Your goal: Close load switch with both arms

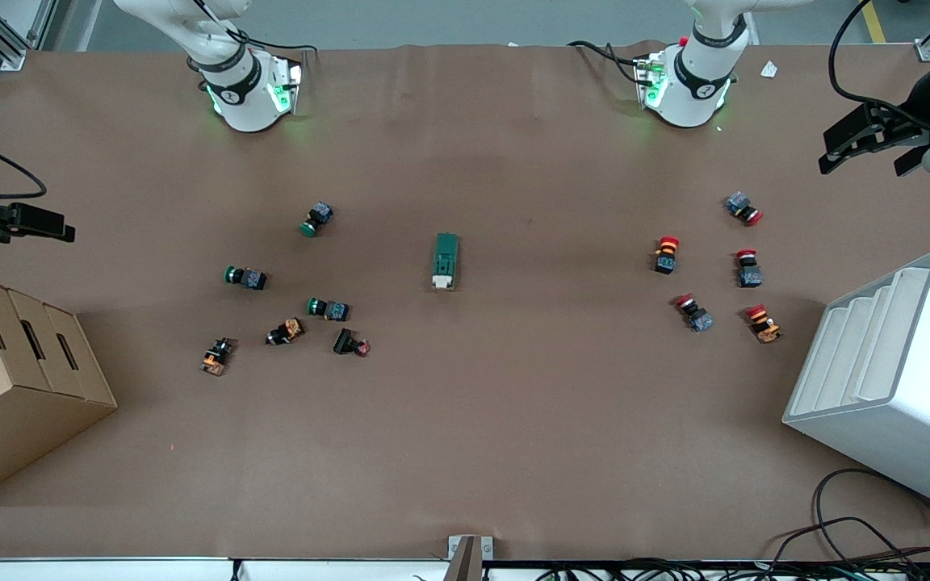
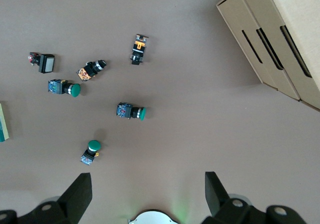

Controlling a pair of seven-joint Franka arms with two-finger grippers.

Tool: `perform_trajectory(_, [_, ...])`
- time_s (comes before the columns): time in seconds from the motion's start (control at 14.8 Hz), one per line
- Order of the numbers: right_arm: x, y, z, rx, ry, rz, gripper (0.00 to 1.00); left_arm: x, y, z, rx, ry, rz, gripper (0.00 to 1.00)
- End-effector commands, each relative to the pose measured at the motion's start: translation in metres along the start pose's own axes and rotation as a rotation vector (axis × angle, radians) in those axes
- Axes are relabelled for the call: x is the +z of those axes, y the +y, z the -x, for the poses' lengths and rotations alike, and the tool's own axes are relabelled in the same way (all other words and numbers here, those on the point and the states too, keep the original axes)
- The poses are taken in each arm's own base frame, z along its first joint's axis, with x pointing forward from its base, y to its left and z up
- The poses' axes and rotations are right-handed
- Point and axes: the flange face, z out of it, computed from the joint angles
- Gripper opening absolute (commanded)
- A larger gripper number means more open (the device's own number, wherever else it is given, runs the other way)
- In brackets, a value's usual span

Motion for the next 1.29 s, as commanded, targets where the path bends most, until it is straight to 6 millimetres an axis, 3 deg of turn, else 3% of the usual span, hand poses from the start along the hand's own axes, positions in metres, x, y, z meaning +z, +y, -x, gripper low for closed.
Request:
perform_trajectory(0.0, [-0.013,-0.012,0.019,-0.020,0.019,0.015,1.00,0.001,0.000,0.002,0.014,0.012,0.006,1.00])
perform_trajectory(0.41, [-0.023,-0.027,0.055,0.065,0.026,0.024,1.00,0.015,-0.005,-0.013,0.016,0.056,-0.048,1.00])
perform_trajectory(0.68, [-0.026,-0.027,0.064,0.059,0.026,0.015,1.00,0.011,-0.007,-0.012,0.015,0.062,-0.048,1.00])
perform_trajectory(0.88, [-0.026,-0.027,0.082,0.058,0.038,0.011,1.00,0.008,-0.008,-0.011,0.032,0.064,-0.038,1.00])
perform_trajectory(1.22, [-0.040,-0.025,0.092,0.058,0.075,0.016,1.00,0.006,-0.013,-0.013,0.029,0.069,-0.036,1.00])
